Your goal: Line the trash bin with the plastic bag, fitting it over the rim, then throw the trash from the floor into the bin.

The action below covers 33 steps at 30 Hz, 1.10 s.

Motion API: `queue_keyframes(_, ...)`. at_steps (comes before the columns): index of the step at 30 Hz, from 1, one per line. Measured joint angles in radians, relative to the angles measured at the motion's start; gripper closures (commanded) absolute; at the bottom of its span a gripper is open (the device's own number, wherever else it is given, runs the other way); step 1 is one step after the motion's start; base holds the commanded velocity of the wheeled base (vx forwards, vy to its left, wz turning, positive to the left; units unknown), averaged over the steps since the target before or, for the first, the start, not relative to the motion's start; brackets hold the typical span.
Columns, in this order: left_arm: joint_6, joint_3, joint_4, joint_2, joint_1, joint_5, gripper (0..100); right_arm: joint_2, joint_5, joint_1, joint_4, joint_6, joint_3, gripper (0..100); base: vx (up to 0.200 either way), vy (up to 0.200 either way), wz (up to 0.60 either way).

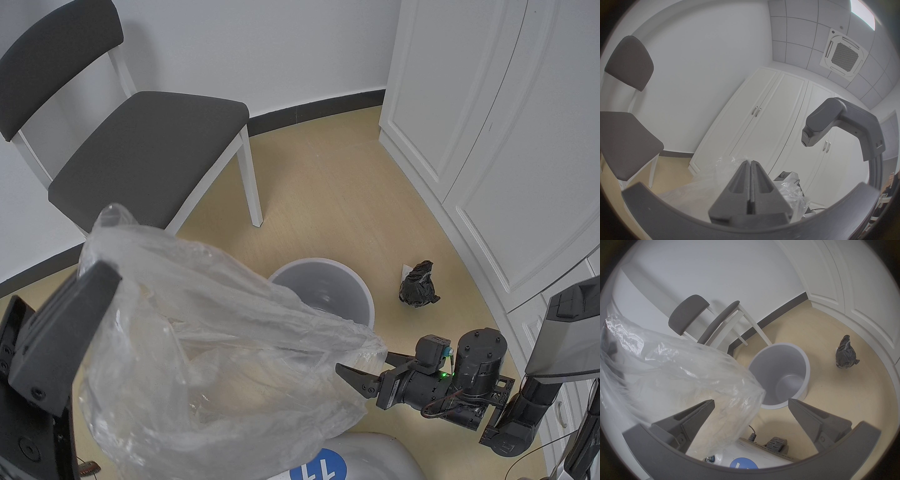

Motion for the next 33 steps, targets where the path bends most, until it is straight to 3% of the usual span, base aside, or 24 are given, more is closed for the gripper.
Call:
queue_keyframes(15, -0.006, 0.019, 0.003, 0.010, 0.004, 0.003, 100, -0.086, -0.027, 0.000, 0.001, -0.029, 0.013, 100, 0.000, 0.000, 0.00)
queue_keyframes(27, 0.002, 0.040, 0.077, 0.034, 0.080, 0.011, 100, -0.282, -0.242, 0.045, 0.007, -0.193, -0.005, 100, 0.000, 0.000, 0.00)
queue_keyframes(33, 0.007, 0.022, 0.182, 0.029, 0.128, 0.011, 100, -0.376, -0.303, 0.075, 0.270, -0.229, -0.074, 100, 0.000, 0.000, 0.00)
